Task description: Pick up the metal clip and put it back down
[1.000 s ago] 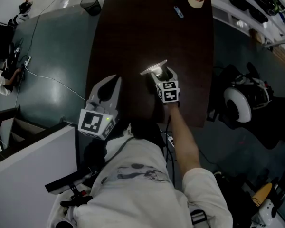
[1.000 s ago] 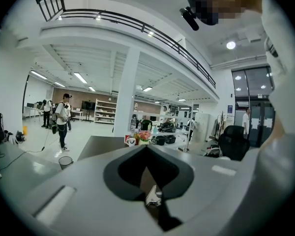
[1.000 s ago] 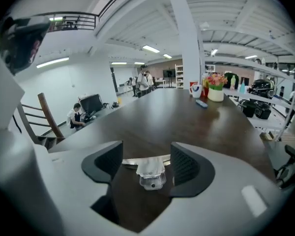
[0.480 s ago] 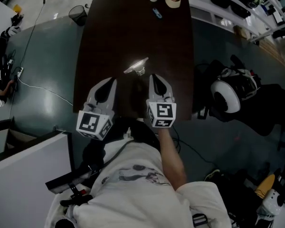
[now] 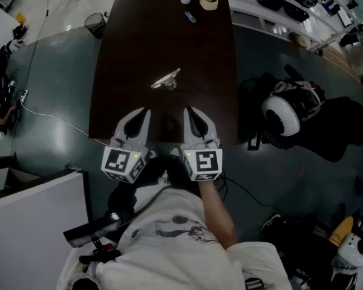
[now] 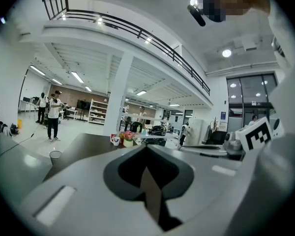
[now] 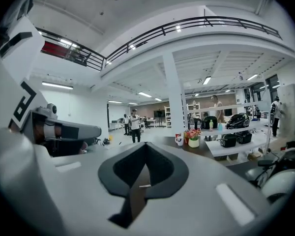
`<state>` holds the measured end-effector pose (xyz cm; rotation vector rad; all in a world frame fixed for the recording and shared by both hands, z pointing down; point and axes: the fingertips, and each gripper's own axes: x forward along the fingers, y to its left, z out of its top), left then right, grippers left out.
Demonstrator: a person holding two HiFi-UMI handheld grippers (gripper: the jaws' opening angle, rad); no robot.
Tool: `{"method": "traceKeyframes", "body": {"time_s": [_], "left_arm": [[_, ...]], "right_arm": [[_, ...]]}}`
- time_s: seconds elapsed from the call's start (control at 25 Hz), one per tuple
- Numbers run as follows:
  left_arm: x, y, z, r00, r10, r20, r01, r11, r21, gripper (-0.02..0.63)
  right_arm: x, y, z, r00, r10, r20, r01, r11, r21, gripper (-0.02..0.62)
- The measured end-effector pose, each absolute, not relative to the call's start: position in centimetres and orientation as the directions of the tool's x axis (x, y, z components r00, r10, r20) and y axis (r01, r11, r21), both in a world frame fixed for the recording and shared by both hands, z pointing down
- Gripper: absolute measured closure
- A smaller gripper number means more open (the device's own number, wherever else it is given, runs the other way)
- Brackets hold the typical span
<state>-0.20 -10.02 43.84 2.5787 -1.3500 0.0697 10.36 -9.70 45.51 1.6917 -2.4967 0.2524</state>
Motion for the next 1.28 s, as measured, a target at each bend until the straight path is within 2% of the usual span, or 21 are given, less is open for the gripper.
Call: {"method": "traceKeyframes", "body": {"time_s": [0.36,0.84,1.28], "left_arm": [[-2.6,-6.2,43.2,0.590,-0.800,0.111,-0.803,-0.568,0.178,0.609],[-11.2,2.7,44.9,0.555,-0.824,0.118,-0.825,-0.526,0.206,0.609],[-10.6,4.5,42.3,0.587,-0.808,0.054,-0.801,-0.570,0.181,0.609]], "right_arm": [[9.6,-6.2,43.5,-0.329,-0.934,0.140,-0.944,0.326,-0.039,0.595],[4.3,2.7,41.9,-0.290,-0.951,0.110,-0.957,0.289,-0.023,0.595],[4.3,6.5,40.0,-0.266,-0.962,0.066,-0.964,0.267,0.009,0.595]]}}
